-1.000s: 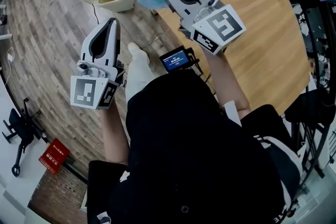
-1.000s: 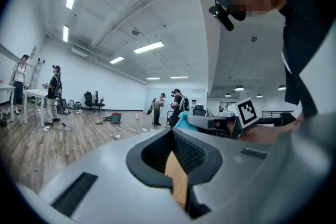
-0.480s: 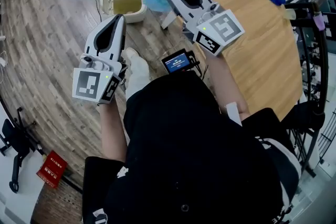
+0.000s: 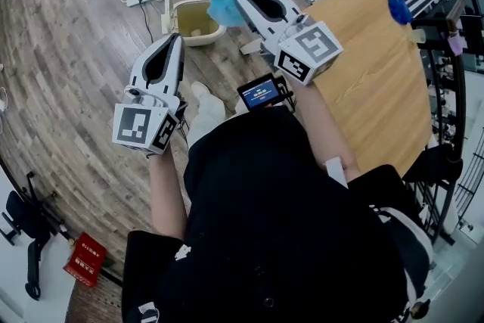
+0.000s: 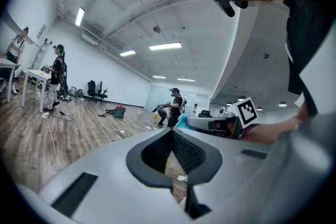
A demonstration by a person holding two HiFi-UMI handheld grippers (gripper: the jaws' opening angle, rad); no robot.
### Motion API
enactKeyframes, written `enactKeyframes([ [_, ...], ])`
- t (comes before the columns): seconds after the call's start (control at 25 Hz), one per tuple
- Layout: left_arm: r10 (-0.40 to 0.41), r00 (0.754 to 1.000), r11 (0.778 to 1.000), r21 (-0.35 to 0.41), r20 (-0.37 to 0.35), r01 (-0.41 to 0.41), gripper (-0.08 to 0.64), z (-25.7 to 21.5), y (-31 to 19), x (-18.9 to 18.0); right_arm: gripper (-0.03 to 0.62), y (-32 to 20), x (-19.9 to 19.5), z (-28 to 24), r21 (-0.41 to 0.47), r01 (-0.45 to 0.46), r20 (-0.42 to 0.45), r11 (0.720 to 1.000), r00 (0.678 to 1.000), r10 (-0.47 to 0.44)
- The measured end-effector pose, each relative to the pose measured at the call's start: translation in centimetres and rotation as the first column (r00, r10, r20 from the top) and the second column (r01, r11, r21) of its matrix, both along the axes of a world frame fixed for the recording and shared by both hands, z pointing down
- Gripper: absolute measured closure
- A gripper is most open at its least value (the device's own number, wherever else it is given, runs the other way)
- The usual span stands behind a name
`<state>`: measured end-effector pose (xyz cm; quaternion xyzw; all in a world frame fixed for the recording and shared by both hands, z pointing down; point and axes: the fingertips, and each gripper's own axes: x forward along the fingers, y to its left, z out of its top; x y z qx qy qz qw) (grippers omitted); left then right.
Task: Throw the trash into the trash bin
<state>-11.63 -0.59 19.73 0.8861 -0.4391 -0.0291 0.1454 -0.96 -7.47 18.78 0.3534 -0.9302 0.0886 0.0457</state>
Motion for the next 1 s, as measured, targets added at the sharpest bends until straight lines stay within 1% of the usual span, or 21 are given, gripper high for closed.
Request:
enactKeyframes([
  [0.12, -0.005, 1.000, 0.999, -0.053, -0.017, 0.004, 0.555, 1.9, -1.2, -0.4, 0.583, -1.3, -1.4, 1.8, -0.038, 0.026, -0.017, 0.999, 0.999, -0.027],
  [0.28, 0.015, 1.000, 0.996, -0.083, 0.000, -0.015, 0.555, 3.9, -4.5, 0.0, 0.583, -4.6, -1.2, 4.2, -0.077, 0.023, -0.002, 0.997, 1.000, -0.023],
  [0.36, 0.036, 0.999, 0.995, -0.092, 0.006, -0.035, 0.555, 4.8, -5.7, 0.6, 0.583, -6.2, -1.2, 6.1, -0.109, 0.031, 0.010, 0.994, 0.999, -0.031],
  [0.44, 0.066, 0.998, 0.989, -0.131, 0.004, -0.065, 0.555, 6.3, -6.3, 1.2, 0.583, -7.6, -1.6, 9.0, -0.156, 0.046, 0.026, 0.987, 0.999, -0.042],
  [0.52, 0.072, 0.997, 0.974, -0.213, -0.004, -0.071, 0.555, 8.8, -6.6, 1.2, 0.583, -8.7, -2.4, 13.2, -0.227, 0.060, 0.034, 0.972, 0.998, -0.053],
  [0.64, 0.067, 0.998, 0.943, -0.327, 0.007, -0.061, 0.555, 14.2, -6.7, 0.9, 0.583, -10.5, -3.5, 21.0, -0.321, 0.085, 0.025, 0.943, 0.996, -0.082],
  [0.76, 0.090, 0.995, 0.920, -0.387, 0.051, -0.064, 0.555, 20.1, -7.0, 1.0, 0.583, -12.5, -4.0, 29.0, -0.371, 0.102, 0.032, 0.923, 0.995, -0.098],
  [0.88, 0.125, 0.988, 0.892, -0.446, 0.095, -0.070, 0.555, 25.2, -7.3, 1.1, 0.583, -13.7, -3.9, 36.6, -0.421, 0.090, 0.031, 0.903, 0.996, -0.085],
  [0.96, 0.134, 0.986, 0.870, -0.489, 0.101, -0.068, 0.555, 28.4, -6.9, 1.6, 0.583, -13.6, -3.4, 41.6, -0.457, 0.066, 0.019, 0.887, 0.998, -0.065],
  [1.0, 0.128, 0.988, 0.860, -0.505, 0.085, -0.068, 0.555, 29.8, -6.9, 1.9, 0.581, -13.6, -3.1, 43.9, -0.473, 0.052, 0.015, 0.880, 0.999, -0.051],
])
